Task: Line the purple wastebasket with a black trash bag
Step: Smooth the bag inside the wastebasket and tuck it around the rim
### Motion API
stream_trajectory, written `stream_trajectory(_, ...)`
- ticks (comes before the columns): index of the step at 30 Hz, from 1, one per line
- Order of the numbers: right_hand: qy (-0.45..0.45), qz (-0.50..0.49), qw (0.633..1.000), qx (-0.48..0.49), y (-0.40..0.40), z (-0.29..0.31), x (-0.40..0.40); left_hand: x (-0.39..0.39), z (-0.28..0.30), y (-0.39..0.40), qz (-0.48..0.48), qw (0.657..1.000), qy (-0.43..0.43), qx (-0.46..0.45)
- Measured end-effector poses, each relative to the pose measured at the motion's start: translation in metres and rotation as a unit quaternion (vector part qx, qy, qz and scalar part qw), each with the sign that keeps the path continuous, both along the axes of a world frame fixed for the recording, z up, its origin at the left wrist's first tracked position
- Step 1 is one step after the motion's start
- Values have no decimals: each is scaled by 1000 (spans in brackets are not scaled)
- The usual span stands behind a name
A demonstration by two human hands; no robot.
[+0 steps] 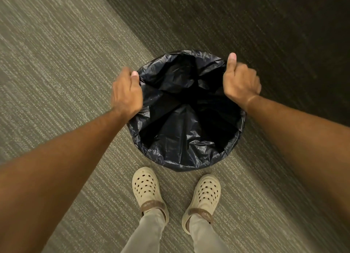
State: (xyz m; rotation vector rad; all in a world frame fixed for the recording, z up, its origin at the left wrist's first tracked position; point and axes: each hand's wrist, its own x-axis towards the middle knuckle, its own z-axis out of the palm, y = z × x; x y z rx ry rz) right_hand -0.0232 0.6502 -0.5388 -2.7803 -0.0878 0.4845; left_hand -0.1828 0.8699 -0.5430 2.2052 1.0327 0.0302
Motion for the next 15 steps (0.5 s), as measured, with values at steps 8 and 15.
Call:
stream_trajectory(8,-44,241,969,35,39,-6,17,24,-10,10,-186,978,32,85)
stream_trajectory(15,7,160,987,18,52,-8,26,24,-12,16,-161,985,7,67)
